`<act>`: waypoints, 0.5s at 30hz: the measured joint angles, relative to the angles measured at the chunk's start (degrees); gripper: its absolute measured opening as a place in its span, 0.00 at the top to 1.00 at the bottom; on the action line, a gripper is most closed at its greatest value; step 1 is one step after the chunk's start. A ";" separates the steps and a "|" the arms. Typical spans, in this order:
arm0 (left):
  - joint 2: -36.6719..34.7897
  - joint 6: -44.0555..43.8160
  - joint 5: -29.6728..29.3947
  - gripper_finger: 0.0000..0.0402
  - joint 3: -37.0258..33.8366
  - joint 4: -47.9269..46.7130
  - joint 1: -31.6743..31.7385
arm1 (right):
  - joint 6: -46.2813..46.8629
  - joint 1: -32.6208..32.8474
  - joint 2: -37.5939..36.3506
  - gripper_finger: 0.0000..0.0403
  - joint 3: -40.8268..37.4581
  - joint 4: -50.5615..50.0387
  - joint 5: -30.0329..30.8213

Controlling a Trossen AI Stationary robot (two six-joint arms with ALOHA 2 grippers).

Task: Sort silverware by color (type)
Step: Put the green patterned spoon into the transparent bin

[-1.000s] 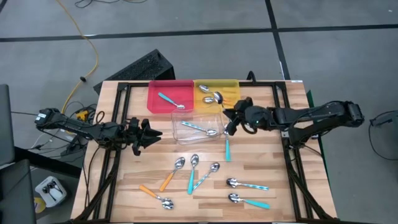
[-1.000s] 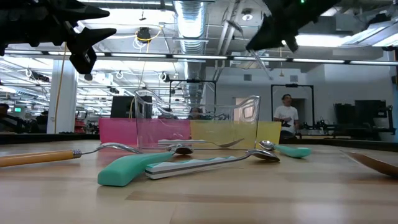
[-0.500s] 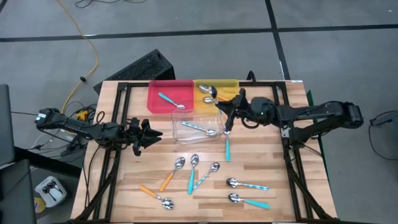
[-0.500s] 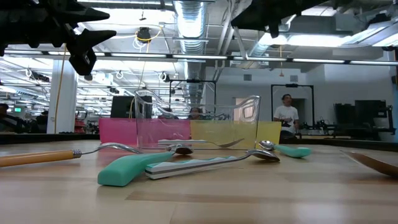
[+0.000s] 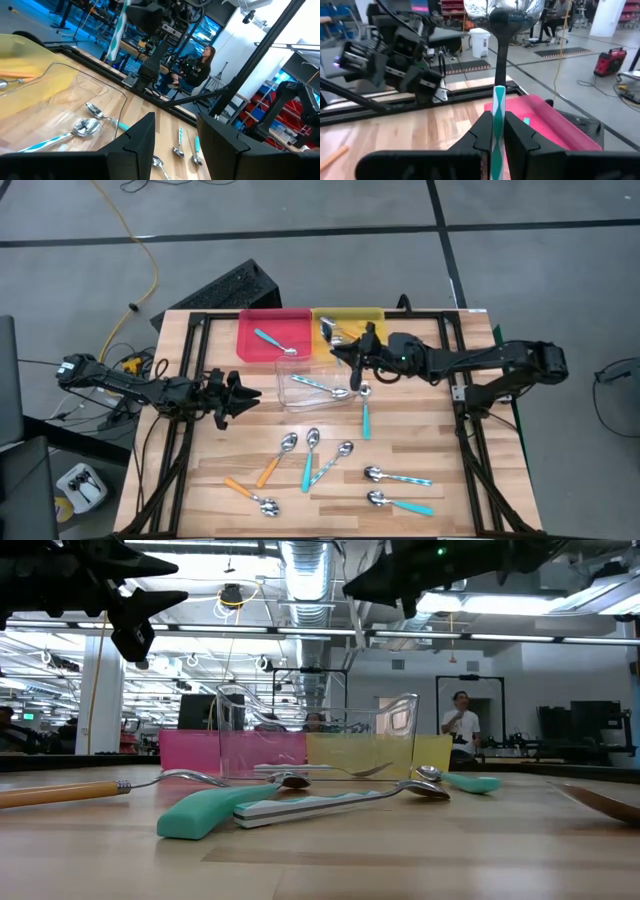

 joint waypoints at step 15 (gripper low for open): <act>0.03 -0.33 -0.05 0.68 0.00 -0.31 0.00 | -2.98 0.50 10.66 0.87 7.49 -0.55 -6.06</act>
